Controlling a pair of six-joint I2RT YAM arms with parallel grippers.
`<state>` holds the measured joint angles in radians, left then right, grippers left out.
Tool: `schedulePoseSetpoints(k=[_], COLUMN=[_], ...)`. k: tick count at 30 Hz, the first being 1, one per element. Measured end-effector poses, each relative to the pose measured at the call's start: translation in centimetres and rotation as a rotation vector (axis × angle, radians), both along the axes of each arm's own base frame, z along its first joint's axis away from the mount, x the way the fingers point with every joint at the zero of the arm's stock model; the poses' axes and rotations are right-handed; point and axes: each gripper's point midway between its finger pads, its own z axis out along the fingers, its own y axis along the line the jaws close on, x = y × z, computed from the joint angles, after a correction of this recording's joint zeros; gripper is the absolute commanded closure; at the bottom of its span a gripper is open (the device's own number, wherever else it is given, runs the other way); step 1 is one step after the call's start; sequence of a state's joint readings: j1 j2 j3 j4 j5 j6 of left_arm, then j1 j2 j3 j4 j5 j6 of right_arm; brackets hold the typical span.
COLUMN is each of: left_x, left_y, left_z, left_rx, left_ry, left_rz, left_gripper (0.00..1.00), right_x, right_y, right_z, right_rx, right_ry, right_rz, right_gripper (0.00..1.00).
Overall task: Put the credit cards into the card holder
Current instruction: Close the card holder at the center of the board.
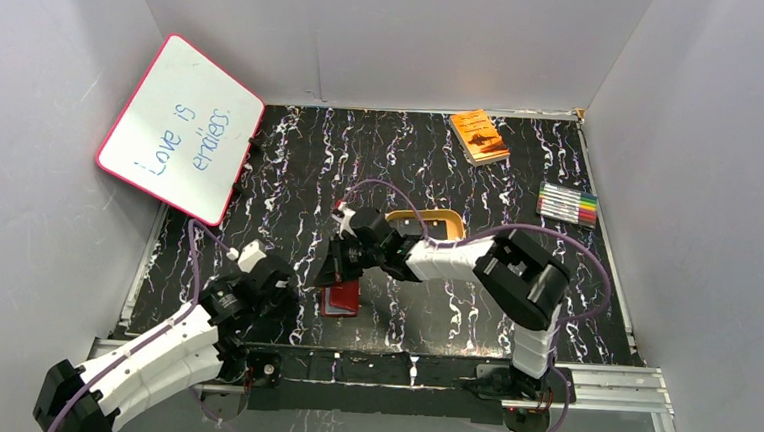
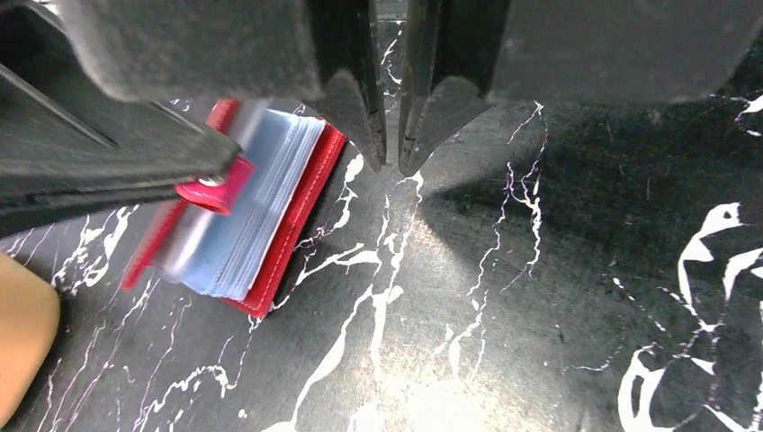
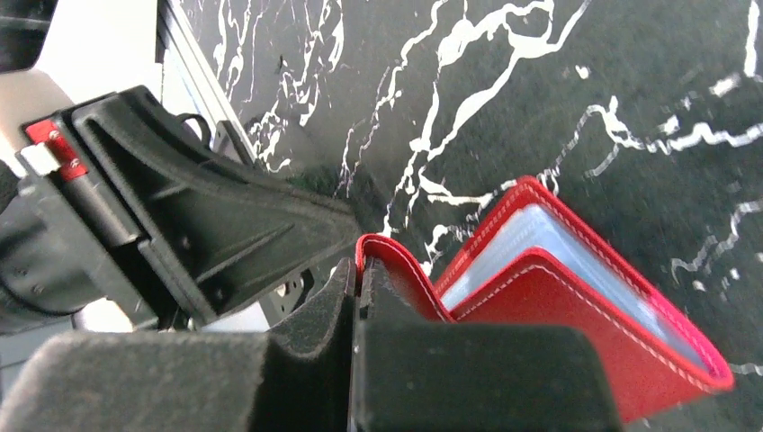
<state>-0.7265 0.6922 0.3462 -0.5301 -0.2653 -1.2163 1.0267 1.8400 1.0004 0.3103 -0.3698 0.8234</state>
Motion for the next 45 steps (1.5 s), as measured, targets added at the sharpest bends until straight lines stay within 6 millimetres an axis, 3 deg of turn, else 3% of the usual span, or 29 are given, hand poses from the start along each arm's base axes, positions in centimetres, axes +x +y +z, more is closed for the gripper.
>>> schedulePoseSetpoints(k=[3, 8, 10, 15, 17, 19, 20, 21, 22, 24, 26, 28, 30, 31, 32, 34, 38, 45], left_x=[0.1, -0.2, -0.1, 1.3, 1.2, 1.1, 1.0, 1.1, 1.1, 1.1, 1.3, 1.4, 1.5, 1.5, 1.6, 1.7, 1.8, 2.1], left_y=[0.3, 1.1, 1.2, 1.9, 2.6, 3.0, 3.1, 3.3, 3.3, 3.3, 3.1, 3.0, 2.6, 2.4, 2.1, 1.6, 0.5, -0.9], left_z=[0.4, 0.6, 1.1, 5.4, 6.0, 5.9, 5.9, 5.8, 5.8, 5.8, 5.7, 5.4, 5.0, 4.8, 4.6, 4.2, 3.6, 3.5], left_rx=[0.003, 0.016, 0.014, -0.001, 0.014, 0.022, 0.027, 0.036, 0.036, 0.040, 0.037, 0.035, 0.030, 0.029, 0.022, 0.012, -0.026, -0.083], left_ry=[-0.010, -0.007, -0.016, -0.119, -0.138, -0.140, -0.139, -0.138, -0.138, -0.138, -0.140, -0.138, -0.131, -0.125, -0.117, -0.108, -0.102, -0.116], left_rz=[0.018, 0.049, 0.061, 0.113, 0.131, 0.142, 0.144, 0.148, 0.148, 0.151, 0.151, 0.147, 0.142, 0.136, 0.132, 0.118, 0.092, 0.049], left_gripper=[0.89, 0.85, 0.83, 0.81, 0.80, 0.80, 0.78, 0.76, 0.75, 0.70, 0.59, 0.51, 0.42, 0.39, 0.38, 0.35, 0.30, 0.24], right_x=[0.1, -0.6, -0.9, -1.6, -1.0, -0.4, 0.0, 0.6, 0.6, 1.6, 1.3, 1.3, 1.0, 1.0, 0.5, -0.1, -0.3, -0.5], right_y=[1.2, 2.3, 2.4, 2.3, 2.9, 2.5, 1.4, -1.0, -1.4, -4.3, -7.4, -9.1, -9.3, -9.3, -9.4, -9.5, -8.5, -6.9], right_z=[-0.2, -0.5, -0.5, -1.2, 1.3, 6.0, 8.9, 12.6, 13.4, 14.6, 13.1, 10.5, 7.2, 6.9, 3.9, 1.3, -0.8, -2.5], right_rx=[-0.007, -0.031, -0.039, -0.074, -0.068, -0.044, -0.030, -0.014, -0.004, 0.005, -0.048, -0.114, -0.182, -0.187, -0.250, -0.300, -0.312, -0.292], right_ry=[0.008, 0.013, 0.019, 0.039, 0.003, -0.085, -0.148, -0.232, -0.245, -0.331, -0.341, -0.321, -0.276, -0.270, -0.224, -0.174, -0.127, -0.078], right_rz=[0.022, 0.073, 0.091, 0.135, 0.145, 0.135, 0.113, 0.060, 0.052, -0.039, -0.082, -0.098, -0.081, -0.078, -0.058, -0.032, -0.004, 0.021], right_gripper=[0.71, 0.66, 0.59, 0.43, 0.41, 0.41, 0.48, 0.52, 0.57, 0.68, 0.76, 0.80, 0.80, 0.80, 0.80, 0.80, 0.80, 0.79])
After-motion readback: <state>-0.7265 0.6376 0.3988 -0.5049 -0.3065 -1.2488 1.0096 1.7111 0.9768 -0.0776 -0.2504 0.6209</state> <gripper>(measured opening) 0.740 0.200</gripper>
